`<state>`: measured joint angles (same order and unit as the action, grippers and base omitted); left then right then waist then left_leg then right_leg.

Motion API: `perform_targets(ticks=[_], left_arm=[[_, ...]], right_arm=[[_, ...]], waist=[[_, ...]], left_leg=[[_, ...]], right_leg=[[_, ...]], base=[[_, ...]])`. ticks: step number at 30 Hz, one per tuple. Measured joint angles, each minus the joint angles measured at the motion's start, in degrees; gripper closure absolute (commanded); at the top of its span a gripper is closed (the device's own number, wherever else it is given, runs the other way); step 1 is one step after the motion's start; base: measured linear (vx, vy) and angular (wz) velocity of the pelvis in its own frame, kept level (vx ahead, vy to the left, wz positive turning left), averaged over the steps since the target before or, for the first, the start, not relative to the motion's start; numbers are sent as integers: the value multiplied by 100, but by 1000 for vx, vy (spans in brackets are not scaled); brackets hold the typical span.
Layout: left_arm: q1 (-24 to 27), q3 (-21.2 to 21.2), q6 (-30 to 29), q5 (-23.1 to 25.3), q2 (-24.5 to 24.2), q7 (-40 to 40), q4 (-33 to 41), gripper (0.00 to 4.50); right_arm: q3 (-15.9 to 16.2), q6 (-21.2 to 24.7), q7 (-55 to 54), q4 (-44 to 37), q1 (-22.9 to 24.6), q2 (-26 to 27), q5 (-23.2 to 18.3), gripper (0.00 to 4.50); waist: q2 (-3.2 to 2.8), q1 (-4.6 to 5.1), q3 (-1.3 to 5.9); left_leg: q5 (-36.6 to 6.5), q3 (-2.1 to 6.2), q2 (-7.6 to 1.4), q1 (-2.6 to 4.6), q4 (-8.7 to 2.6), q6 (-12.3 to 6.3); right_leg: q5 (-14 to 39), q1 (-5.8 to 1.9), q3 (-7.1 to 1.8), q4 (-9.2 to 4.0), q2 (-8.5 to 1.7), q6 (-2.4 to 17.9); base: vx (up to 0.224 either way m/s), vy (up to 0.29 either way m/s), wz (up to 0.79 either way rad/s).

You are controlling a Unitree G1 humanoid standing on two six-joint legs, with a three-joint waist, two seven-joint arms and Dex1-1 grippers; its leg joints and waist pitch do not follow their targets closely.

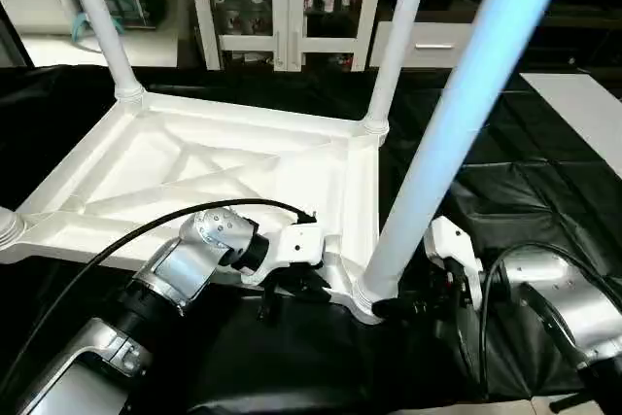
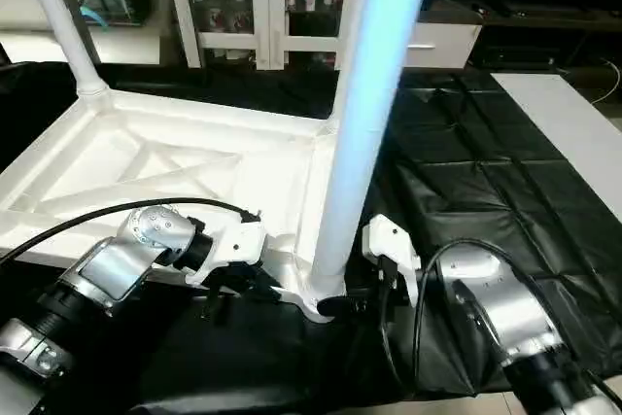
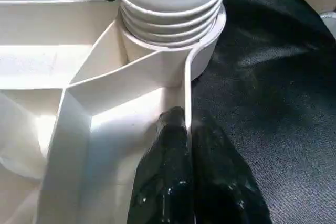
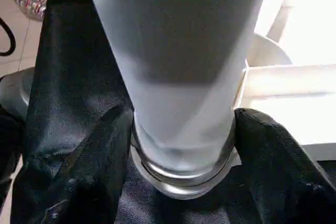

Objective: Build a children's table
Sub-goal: Rotate leg to tighten

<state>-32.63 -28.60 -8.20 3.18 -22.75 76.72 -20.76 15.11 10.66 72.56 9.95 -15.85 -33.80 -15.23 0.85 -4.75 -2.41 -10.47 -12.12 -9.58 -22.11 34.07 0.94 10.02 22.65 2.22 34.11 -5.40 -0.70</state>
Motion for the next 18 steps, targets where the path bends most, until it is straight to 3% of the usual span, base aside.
perform_targets(ticks=[9, 15, 18], left_arm=[[-25, 19, 20, 56, -35, -12, -49, 450], [-186, 216, -214, 181, 133, -590, -391, 450], [-476, 433, -527, 322, 603, -1379, -987, 450]], right_arm=[[-28, -122, -69, 259, -56, 184, 17, 186], [-413, 68, -1061, 606, -59, 748, -8, 186], [-779, 344, -2289, 815, -164, 1307, 102, 187]], waist=[[14, 72, 8], [17, 233, 6], [22, 337, 3]], left_leg=[[0, 0, -2, 7, 0, 0], [0, 2, -2, 6, 9, 1], [0, 4, -1, 6, 22, 1]], right_leg=[[-6, -3, 2, 1, 0, 10], [-2, 7, 3, -4, 0, 3], [-1, 16, 3, -6, 0, 1]], base=[[0, 0, 0], [0, 0, 0], [0, 0, 0]])
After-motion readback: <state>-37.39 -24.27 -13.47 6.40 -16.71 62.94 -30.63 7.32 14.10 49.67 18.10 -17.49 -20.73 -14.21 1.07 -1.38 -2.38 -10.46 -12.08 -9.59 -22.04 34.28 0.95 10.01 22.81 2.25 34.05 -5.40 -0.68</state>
